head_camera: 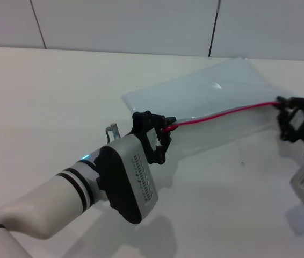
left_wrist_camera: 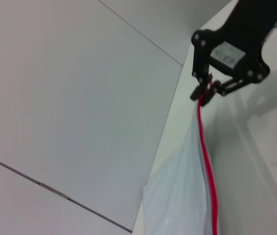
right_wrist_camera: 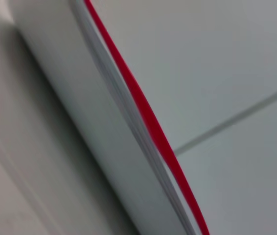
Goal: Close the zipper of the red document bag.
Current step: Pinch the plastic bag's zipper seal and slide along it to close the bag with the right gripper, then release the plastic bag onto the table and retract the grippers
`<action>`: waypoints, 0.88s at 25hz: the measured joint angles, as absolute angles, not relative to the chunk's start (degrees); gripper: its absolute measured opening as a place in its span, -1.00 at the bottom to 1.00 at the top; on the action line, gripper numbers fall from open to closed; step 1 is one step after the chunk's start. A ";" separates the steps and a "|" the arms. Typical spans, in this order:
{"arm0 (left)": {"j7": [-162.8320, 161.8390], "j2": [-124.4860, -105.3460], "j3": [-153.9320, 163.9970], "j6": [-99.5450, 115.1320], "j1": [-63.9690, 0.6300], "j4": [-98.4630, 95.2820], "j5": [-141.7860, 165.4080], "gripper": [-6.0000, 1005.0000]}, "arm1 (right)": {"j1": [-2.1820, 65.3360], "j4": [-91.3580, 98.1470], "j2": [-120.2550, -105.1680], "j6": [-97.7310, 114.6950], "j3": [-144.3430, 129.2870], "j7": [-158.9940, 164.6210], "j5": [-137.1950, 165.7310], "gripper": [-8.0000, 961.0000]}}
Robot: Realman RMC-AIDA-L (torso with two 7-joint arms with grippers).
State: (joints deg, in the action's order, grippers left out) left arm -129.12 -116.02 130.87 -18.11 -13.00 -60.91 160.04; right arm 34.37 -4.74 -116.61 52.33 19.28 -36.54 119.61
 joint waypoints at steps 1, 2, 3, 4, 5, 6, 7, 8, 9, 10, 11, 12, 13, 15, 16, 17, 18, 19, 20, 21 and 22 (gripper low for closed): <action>-129.12 -116.02 130.87 -18.11 -13.00 -60.91 160.04 -0.76 | 34.35 -4.01 -116.63 51.37 21.20 -37.01 119.61 -0.85; -129.12 -116.01 130.87 -18.11 -13.00 -60.91 160.04 -0.76 | 34.35 -4.01 -116.63 51.37 21.20 -37.01 119.61 -0.85; -129.11 -116.01 130.87 -18.11 -13.00 -60.91 160.04 -0.76 | 34.32 -3.90 -116.64 50.92 21.98 -37.75 119.61 -0.85; -129.12 -116.02 130.87 -18.11 -13.00 -60.91 160.04 -0.76 | 34.22 -3.89 -116.64 50.56 22.85 -38.63 119.61 -0.85; -129.12 -116.03 130.87 -18.11 -13.00 -60.91 160.04 -0.76 | 34.08 -3.89 -116.67 50.25 23.68 -39.55 119.61 -0.85; -129.11 -116.04 130.87 -18.11 -13.00 -60.91 160.05 -0.76 | 33.91 -4.00 -116.68 50.19 24.44 -40.23 119.61 -0.85; -129.12 -116.05 130.87 -18.11 -13.00 -60.91 160.04 -0.76 | 33.65 -4.23 -116.70 50.15 25.23 -40.92 119.60 -0.85; -129.12 -116.06 130.87 -18.11 -13.00 -60.86 160.04 -0.75 | 33.44 -4.51 -116.71 50.14 25.67 -41.33 119.60 -0.85; -129.14 -116.07 130.87 -18.10 -13.04 -60.68 160.04 -0.75 | 33.34 -4.82 -116.71 50.06 25.78 -41.52 119.60 -0.85; -129.21 -116.08 130.87 -18.06 -13.12 -60.46 160.00 -0.75 | 33.25 -5.15 -116.71 49.94 25.84 -41.66 119.59 -0.84; -129.28 -116.10 130.86 -18.04 -13.24 -60.29 159.82 -0.75 | 33.22 -5.46 -116.72 49.86 25.85 -41.68 119.58 -0.84; -129.31 -116.13 130.89 -18.03 -13.37 -60.12 159.52 -0.75 | 33.17 -5.77 -116.73 49.86 25.88 -41.69 119.58 -0.84; -129.31 -116.14 130.92 -18.03 -13.48 -60.00 159.11 -0.75 | 33.04 -6.31 -116.77 50.12 25.91 -41.70 119.59 -0.83; -129.37 -116.13 130.96 -18.03 -13.49 -59.95 158.82 -0.74 | 32.71 -6.90 -116.80 51.49 25.99 -41.70 119.24 -0.83; -129.84 -116.05 131.02 -18.09 -13.80 -59.68 158.13 -0.74 | 32.39 -7.09 -116.82 52.60 26.01 -41.70 118.50 -0.79; -129.91 -116.05 131.03 -18.09 -13.91 -59.53 158.02 -0.74 | 31.99 -7.33 -116.85 53.98 26.01 -41.70 117.13 -0.75; -130.09 -116.02 131.04 -18.13 -14.24 -59.08 157.68 -0.74 | 31.57 -7.57 -116.88 55.47 26.02 -41.70 115.52 -0.71; -130.17 -116.02 131.04 -18.27 -14.49 -58.67 157.19 -0.74 | 31.10 -7.98 -116.89 56.94 26.02 -41.71 113.80 -0.67; -130.25 -116.02 131.04 -18.68 -14.66 -58.31 156.62 -0.74 | 30.61 -8.46 -116.90 58.67 26.03 -41.71 112.16 -0.62; -130.33 -116.02 131.04 -19.57 -14.80 -57.94 155.69 -0.73 | 30.24 -8.86 -116.90 60.12 26.03 -41.71 110.88 -0.58; -130.35 -116.03 131.05 -20.82 -14.80 -57.72 154.82 -0.73 | 29.75 -9.23 -116.90 62.09 26.04 -41.61 109.84 -0.54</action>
